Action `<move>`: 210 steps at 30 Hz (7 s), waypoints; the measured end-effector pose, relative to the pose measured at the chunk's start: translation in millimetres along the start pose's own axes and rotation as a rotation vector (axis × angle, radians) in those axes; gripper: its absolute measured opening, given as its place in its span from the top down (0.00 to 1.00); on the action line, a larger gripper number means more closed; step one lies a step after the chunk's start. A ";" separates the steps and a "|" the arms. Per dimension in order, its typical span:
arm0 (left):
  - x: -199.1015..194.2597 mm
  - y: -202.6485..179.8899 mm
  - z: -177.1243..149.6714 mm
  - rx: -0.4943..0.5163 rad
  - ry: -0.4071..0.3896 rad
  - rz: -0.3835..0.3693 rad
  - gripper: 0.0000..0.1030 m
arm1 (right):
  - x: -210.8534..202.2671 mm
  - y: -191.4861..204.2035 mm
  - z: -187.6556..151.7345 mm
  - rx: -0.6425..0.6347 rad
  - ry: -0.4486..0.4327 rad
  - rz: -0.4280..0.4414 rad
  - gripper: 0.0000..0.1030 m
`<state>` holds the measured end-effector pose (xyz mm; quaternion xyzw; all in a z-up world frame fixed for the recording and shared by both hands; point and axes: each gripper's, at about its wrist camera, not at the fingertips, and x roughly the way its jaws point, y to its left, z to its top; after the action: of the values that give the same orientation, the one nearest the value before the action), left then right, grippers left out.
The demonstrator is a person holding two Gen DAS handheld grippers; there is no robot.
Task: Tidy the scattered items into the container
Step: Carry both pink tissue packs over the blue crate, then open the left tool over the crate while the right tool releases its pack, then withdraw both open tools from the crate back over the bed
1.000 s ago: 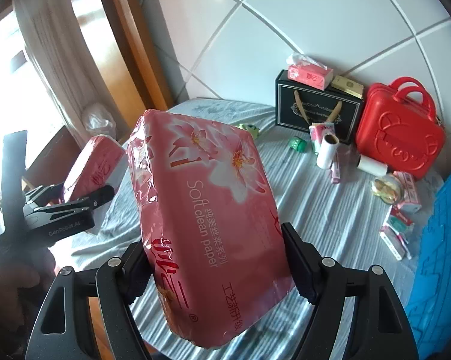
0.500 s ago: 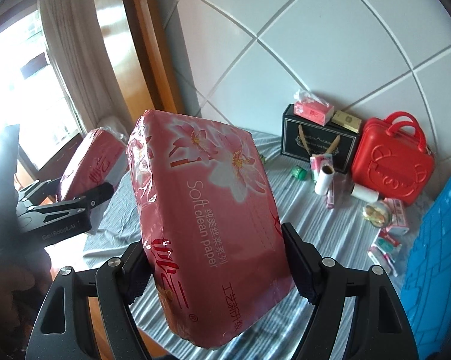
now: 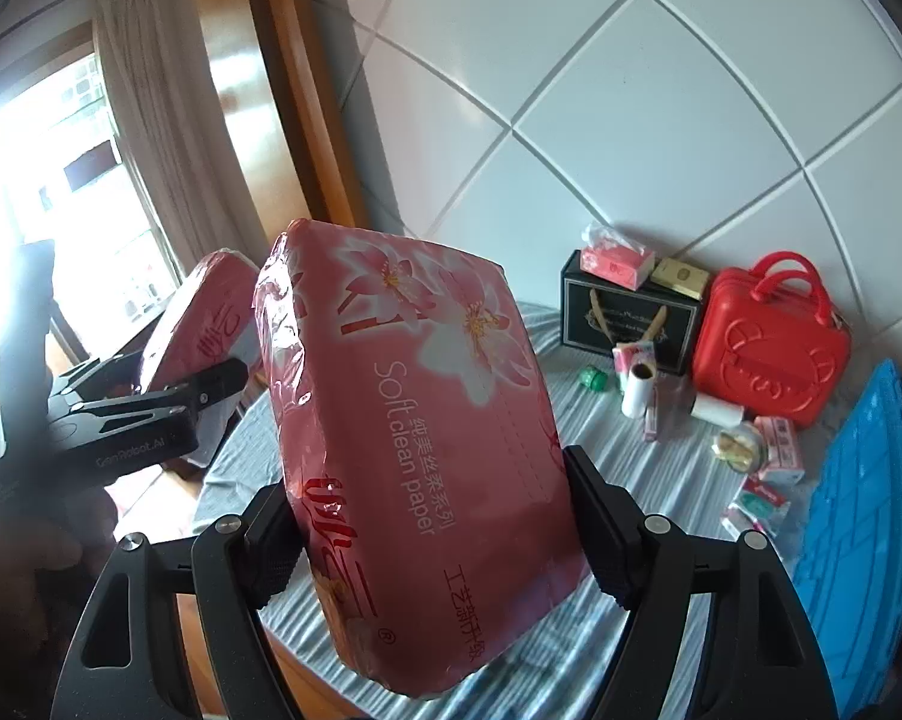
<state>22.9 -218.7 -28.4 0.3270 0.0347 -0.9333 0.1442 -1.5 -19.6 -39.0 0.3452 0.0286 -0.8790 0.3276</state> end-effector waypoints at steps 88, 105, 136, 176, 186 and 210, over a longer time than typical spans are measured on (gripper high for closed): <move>-34.9 -542.9 -3.4 0.663 0.007 -0.663 0.18 | -256.1 -361.0 -200.9 0.652 -0.100 -0.618 0.24; -32.3 -647.0 11.3 0.725 0.037 -0.802 0.18 | -257.0 -371.9 -227.0 0.739 -0.067 -0.671 0.24; -16.4 -708.8 33.9 0.765 0.082 -0.780 0.01 | -259.6 -379.8 -222.2 0.723 -0.075 -0.707 0.00; 28.5 -429.7 38.8 0.451 0.113 -0.507 0.01 | -182.5 -291.3 -133.9 0.379 -0.038 -0.475 0.00; 61.0 -325.6 29.8 0.357 0.144 -0.395 0.01 | -132.4 -247.8 -100.4 0.267 -0.018 -0.415 0.00; 238.0 -130.4 -54.1 0.260 0.290 -0.315 0.01 | 22.8 -190.3 -69.3 0.235 0.116 -0.442 0.00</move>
<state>-159.9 -144.1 -222.3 0.4640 -0.0148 -0.8841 -0.0528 -86.5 136.0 -139.4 0.4162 0.0195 -0.9053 0.0832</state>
